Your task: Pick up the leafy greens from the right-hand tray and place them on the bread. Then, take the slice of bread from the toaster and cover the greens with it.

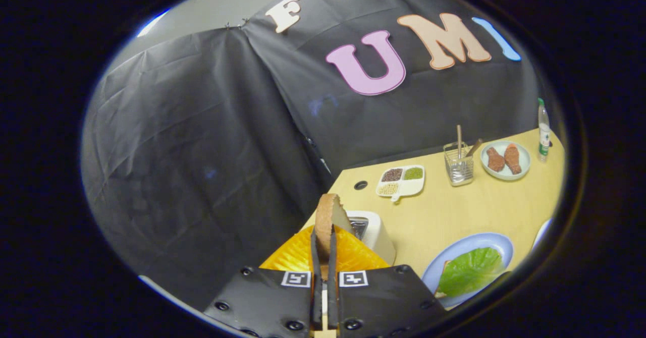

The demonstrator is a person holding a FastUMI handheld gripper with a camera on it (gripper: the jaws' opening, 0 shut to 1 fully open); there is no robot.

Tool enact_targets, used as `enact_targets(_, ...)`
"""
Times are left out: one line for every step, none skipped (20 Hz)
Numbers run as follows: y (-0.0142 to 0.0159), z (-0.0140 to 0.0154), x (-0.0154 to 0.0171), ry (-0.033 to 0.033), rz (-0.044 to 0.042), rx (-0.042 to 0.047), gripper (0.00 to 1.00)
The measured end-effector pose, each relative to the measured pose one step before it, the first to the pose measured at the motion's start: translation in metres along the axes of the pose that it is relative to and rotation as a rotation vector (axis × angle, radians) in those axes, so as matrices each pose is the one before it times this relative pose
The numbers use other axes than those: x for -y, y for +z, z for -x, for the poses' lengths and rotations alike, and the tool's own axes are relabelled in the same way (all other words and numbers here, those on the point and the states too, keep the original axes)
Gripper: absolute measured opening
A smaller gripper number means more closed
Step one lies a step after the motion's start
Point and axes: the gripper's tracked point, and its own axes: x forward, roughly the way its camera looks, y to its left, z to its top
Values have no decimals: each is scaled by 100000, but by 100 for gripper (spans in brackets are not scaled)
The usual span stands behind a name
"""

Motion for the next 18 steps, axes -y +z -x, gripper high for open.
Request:
enact_targets(443,465,299,503,-1908,1380,7)
enact_targets(495,451,203,1104,-2115,1151,7)
enact_targets(444,593,211,730,-2283,1296,7)
enact_targets(424,523,526,34,-1132,1324,7)
enact_targets(560,756,674,-276,-695,1655,7)
enact_targets(544,641,663,-433,-893,1607,7)
enact_targets(329,656,679,-708,-954,1528,7)
enact_targets(425,628,746,-646,-866,1553,7)
enact_targets(473,611,718,-484,-1057,1288,6)
enact_targets(271,636,687,17,-1717,813,6)
enact_targets(62,653,585,18,-2048,520,6)
enact_targets(152,530,811,-119,-1444,590,6)
enact_targets(89,502,976,-667,-772,801,6)
enact_targets(-159,503,1144,-965,-402,-155,7)
enact_targets(-357,484,1079,-768,-1107,28,7)
enact_targets(-262,402,1048,-768,-1919,285,7)
enact_targets(-396,403,1124,-317,-2269,186,7)
enact_targets(-250,383,1133,-393,-2659,112,7)
